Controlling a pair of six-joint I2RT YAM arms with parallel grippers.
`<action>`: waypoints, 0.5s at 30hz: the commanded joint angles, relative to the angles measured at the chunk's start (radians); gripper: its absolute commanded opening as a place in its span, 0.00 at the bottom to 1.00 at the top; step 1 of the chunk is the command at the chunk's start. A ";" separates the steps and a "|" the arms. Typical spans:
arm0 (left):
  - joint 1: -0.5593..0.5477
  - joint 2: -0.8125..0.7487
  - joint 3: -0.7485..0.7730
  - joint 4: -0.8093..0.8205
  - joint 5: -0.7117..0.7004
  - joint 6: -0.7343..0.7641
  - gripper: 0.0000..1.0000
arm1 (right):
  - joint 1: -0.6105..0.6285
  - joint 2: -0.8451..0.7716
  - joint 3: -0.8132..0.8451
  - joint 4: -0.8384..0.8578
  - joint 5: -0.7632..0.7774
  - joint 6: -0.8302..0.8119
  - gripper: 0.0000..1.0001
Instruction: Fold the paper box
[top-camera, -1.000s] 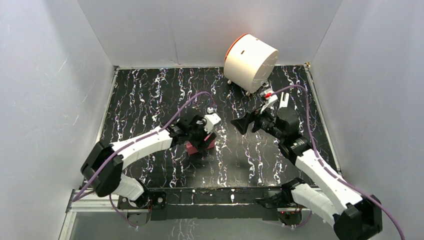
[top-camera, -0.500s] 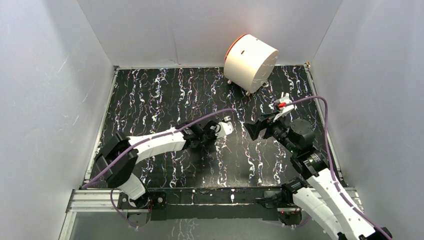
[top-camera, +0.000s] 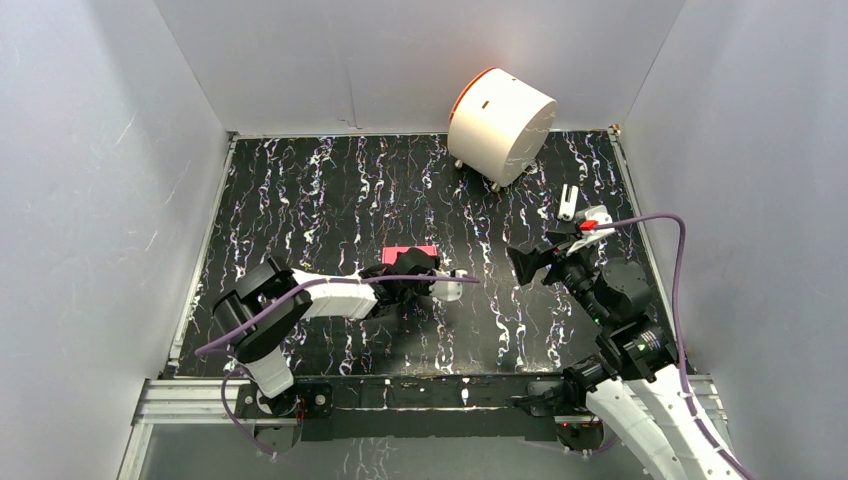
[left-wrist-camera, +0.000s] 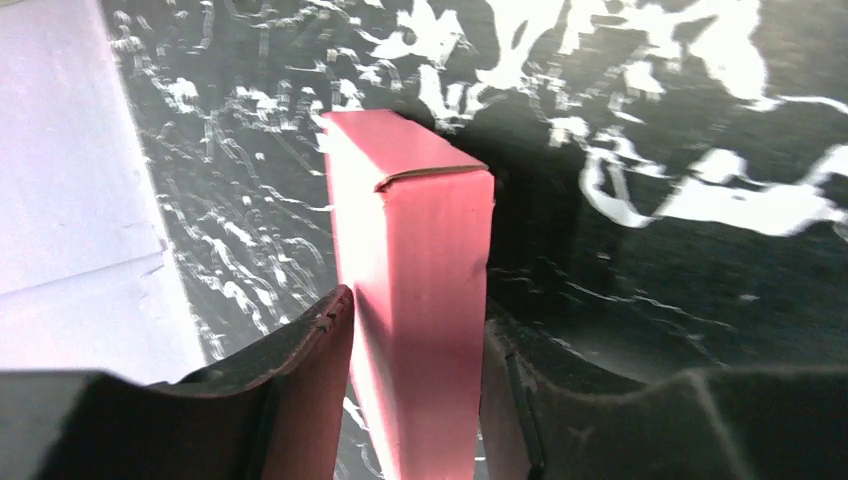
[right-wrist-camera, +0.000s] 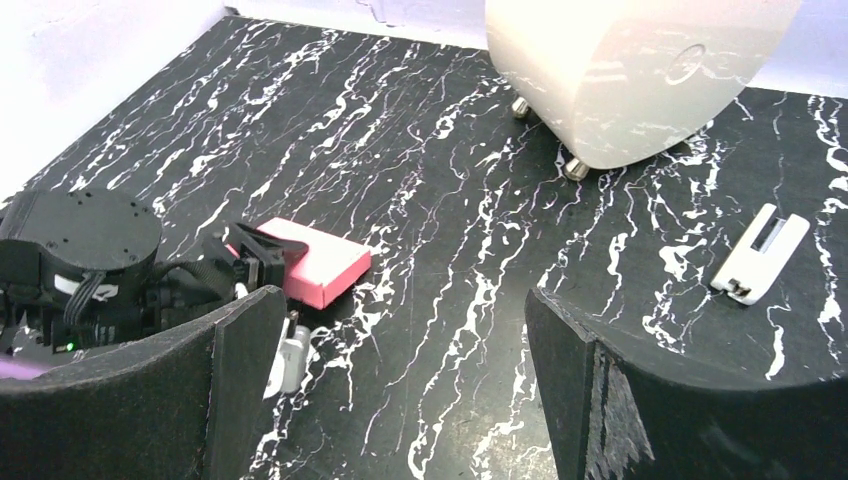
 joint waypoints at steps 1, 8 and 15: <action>-0.017 -0.030 -0.041 -0.022 0.041 0.013 0.48 | -0.003 -0.016 0.014 0.002 0.051 -0.017 0.98; -0.054 -0.158 -0.026 -0.137 0.067 -0.078 0.74 | -0.003 -0.017 0.033 -0.011 0.073 -0.019 0.99; -0.062 -0.345 0.038 -0.275 0.087 -0.321 0.88 | -0.003 -0.009 0.077 -0.063 0.122 -0.031 0.99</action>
